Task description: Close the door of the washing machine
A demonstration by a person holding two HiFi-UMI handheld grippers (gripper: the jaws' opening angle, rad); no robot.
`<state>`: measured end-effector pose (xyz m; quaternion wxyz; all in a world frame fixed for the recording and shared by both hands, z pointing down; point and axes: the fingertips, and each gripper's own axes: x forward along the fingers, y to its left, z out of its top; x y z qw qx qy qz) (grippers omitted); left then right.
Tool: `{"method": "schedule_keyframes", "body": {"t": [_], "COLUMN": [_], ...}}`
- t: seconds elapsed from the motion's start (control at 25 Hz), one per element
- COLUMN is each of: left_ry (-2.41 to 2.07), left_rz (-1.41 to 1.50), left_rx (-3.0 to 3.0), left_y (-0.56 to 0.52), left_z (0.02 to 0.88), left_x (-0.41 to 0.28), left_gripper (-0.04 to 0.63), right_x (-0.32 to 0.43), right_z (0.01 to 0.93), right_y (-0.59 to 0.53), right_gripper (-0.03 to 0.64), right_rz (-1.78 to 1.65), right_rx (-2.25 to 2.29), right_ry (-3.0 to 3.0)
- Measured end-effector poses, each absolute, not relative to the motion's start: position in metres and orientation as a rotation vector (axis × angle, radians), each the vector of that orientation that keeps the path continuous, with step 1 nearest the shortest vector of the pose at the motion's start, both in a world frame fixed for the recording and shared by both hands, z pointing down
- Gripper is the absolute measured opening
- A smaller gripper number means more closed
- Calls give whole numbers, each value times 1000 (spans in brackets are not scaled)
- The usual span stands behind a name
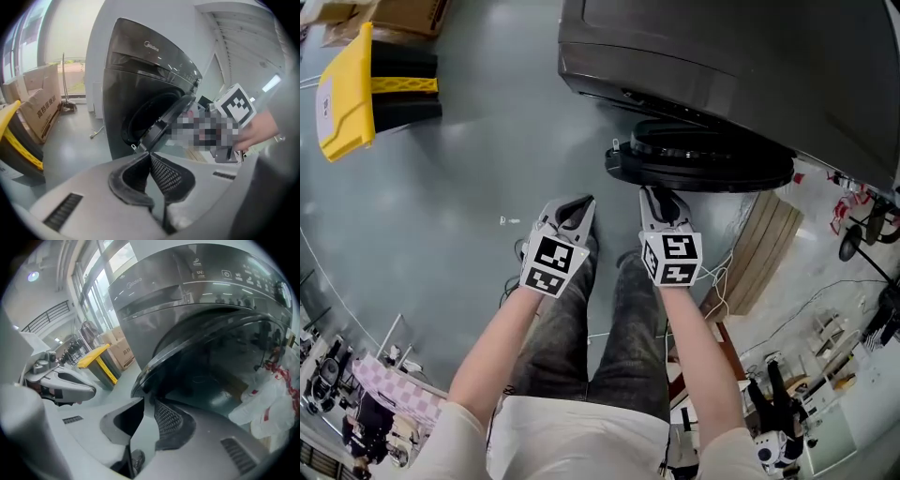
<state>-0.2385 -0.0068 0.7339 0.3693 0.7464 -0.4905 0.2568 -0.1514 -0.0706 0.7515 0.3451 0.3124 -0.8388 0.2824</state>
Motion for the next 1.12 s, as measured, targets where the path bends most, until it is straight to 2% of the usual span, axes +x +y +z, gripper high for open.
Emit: {"method": "schedule_keyframes", "body": {"t": [0.44, 0.68, 1.12], "left_ry": [-1359, -1350, -1330], "left_rz": [580, 579, 588], "left_rx": [1863, 1859, 1841], "left_y": [-29, -31, -27], "left_z": [738, 742, 754], "left_x": [-286, -288, -286], "left_gripper": [9, 9, 9], "right_x": [-197, -197, -199], "right_z": [743, 746, 748], "right_y": [-142, -149, -158], "right_gripper": [86, 40, 29], "right_rz": [639, 682, 716], "right_rx": [914, 1010, 1084], "right_ry": [-2254, -2232, -2241]}}
